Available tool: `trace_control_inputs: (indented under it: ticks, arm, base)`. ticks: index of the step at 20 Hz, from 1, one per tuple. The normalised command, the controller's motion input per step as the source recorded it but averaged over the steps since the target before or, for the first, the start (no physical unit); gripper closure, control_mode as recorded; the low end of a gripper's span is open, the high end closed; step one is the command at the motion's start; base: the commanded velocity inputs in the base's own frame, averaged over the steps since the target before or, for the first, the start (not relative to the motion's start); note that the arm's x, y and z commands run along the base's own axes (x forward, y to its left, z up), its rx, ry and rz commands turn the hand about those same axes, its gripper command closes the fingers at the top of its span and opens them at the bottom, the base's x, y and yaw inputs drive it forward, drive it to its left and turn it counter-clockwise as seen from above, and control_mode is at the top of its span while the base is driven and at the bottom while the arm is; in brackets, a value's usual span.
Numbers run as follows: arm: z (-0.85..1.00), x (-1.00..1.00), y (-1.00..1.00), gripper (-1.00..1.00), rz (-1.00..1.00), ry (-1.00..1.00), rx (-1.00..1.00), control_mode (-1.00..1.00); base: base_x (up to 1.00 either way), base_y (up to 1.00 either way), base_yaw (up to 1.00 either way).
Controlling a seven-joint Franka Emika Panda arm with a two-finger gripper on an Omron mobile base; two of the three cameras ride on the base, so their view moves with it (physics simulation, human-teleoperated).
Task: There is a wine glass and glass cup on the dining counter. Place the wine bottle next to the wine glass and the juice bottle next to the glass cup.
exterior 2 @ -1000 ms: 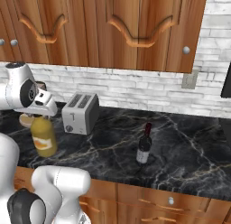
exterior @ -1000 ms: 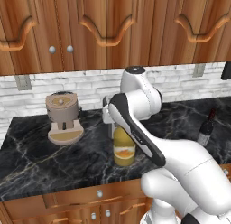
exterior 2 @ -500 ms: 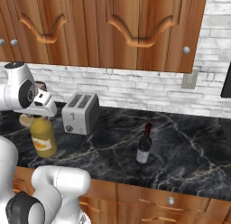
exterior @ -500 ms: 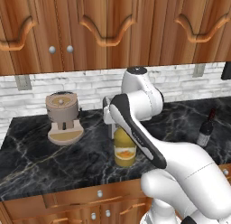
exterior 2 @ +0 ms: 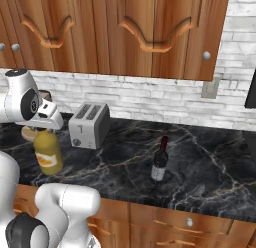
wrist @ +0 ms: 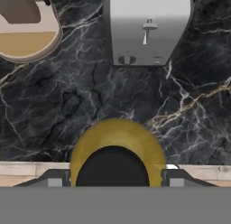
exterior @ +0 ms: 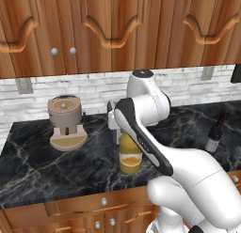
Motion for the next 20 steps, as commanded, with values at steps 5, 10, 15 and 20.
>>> trace_control_inputs:
  ticks: [5, 10, 15, 20]
  arm:
    - [0.0, 0.0, 0.0, 1.0, 0.0, 0.0, 0.0, 1.0]
    - [0.0, 0.0, 0.0, 1.0, 0.0, 0.0, 0.0, 1.0]
    - [0.0, 0.0, 0.0, 1.0, 0.0, 0.0, 0.0, 1.0]
    - [0.0, 0.0, 0.0, 1.0, 0.0, 0.0, 0.0, 1.0]
  base:
    - [0.0, 0.0, 0.0]
    - [-0.13, 0.0, 0.04]
    - [-0.42, 0.0, 0.44]
    - [-0.2, -0.02, 0.97]
